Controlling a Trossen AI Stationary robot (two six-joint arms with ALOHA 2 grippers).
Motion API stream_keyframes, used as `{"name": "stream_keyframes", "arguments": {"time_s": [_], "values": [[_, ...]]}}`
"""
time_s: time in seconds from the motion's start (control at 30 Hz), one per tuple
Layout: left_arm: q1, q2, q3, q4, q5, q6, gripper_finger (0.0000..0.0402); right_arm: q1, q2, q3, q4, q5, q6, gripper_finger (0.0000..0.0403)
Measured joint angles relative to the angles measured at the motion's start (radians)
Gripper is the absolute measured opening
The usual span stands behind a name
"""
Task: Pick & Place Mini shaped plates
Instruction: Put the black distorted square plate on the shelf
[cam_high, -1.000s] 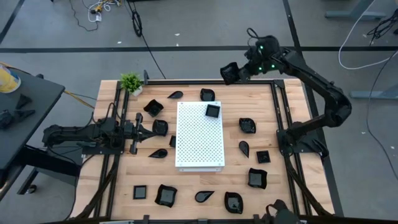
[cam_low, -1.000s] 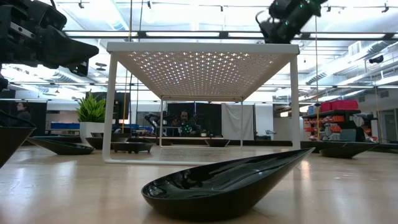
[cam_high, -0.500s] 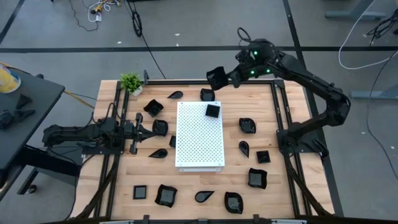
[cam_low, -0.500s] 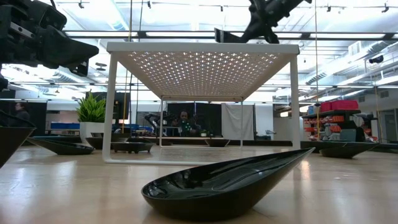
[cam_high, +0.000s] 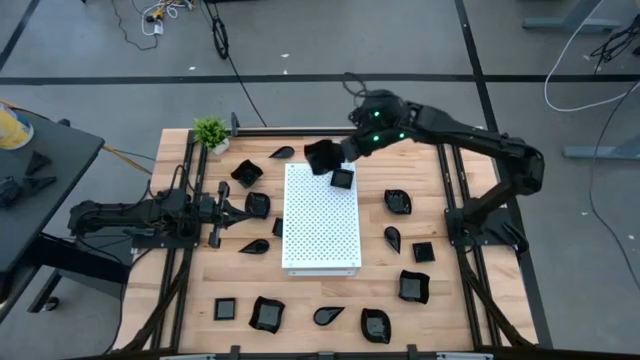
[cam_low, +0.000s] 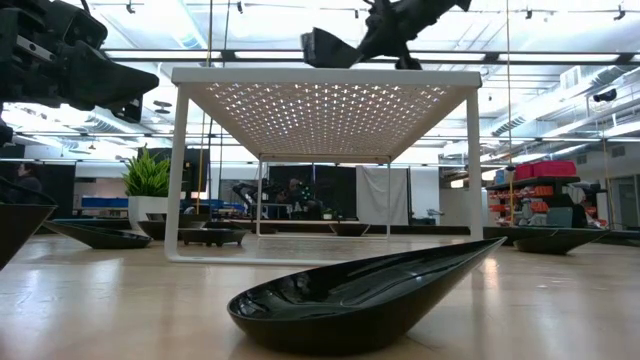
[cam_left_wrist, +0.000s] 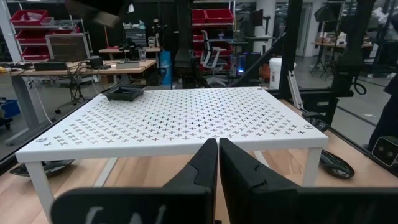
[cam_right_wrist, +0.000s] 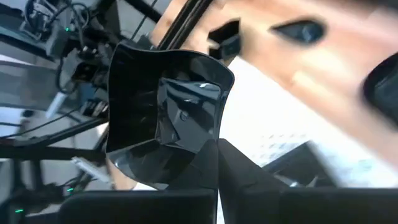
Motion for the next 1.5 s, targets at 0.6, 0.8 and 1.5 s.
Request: {"name": "stream_keyframes", "arguments": {"time_s": [0.6, 0.8, 1.5], "values": [[0.0, 0.0, 0.0, 0.0, 0.0, 0.0, 0.0021, 0.139, 0.153, 0.0, 0.181, 0.034, 0.42, 0.0], [0.0, 0.0, 0.0, 0.0, 0.0, 0.0, 0.0021, 0.145, 0.167, 0.0, 0.141, 0.124, 0.461, 0.0], [0.0, 0.0, 0.0, 0.0, 0.0, 0.0, 0.0021, 0.179, 0.232, 0.001, 0.101, 0.226, 0.559, 0.0]]}}
